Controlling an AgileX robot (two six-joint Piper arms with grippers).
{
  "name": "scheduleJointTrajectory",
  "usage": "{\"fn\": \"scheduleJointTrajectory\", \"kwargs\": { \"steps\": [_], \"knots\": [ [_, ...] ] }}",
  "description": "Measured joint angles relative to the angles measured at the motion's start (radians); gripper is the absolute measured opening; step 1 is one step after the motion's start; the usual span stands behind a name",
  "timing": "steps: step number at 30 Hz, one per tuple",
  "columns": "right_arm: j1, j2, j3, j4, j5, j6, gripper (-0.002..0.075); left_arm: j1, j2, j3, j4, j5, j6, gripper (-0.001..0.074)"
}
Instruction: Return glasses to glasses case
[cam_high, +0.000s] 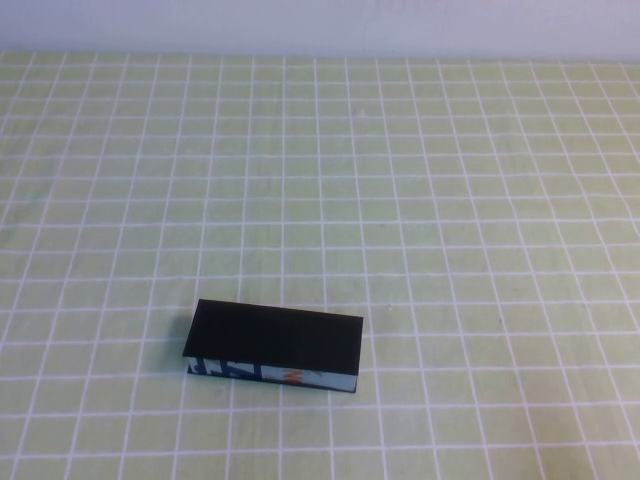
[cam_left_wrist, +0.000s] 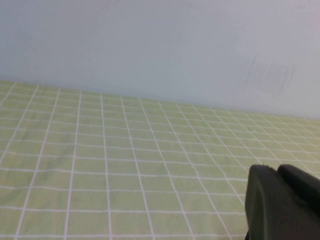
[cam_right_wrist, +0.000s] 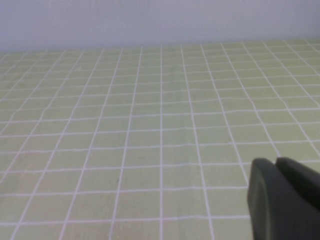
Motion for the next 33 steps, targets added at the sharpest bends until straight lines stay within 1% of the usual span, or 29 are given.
{"fn": "scheduleJointTrajectory", "kwargs": {
  "steps": [4,6,9,11,15,33],
  "knots": [
    [0.0,0.0,0.0,0.004,0.011,0.0,-0.0011,0.0,0.0,0.0,0.0,0.0,0.0,-0.0002],
    [0.0,0.0,0.0,-0.028,0.029,0.023,-0.0011,0.0,0.0,0.0,0.0,0.0,0.0,-0.0002],
    [0.0,0.0,0.0,-0.146,0.075,0.158,-0.0011,0.0,0.0,0.0,0.0,0.0,0.0,-0.0002],
    [0.0,0.0,0.0,-0.191,0.117,0.206,-0.0011,0.0,0.0,0.0,0.0,0.0,0.0,-0.0002],
    [0.0,0.0,0.0,-0.196,0.142,0.189,-0.0011,0.0,0.0,0.0,0.0,0.0,0.0,-0.0002],
    [0.0,0.0,0.0,-0.196,0.143,0.183,-0.0011,0.0,0.0,0.0,0.0,0.0,0.0,-0.0002]
  ]
}}
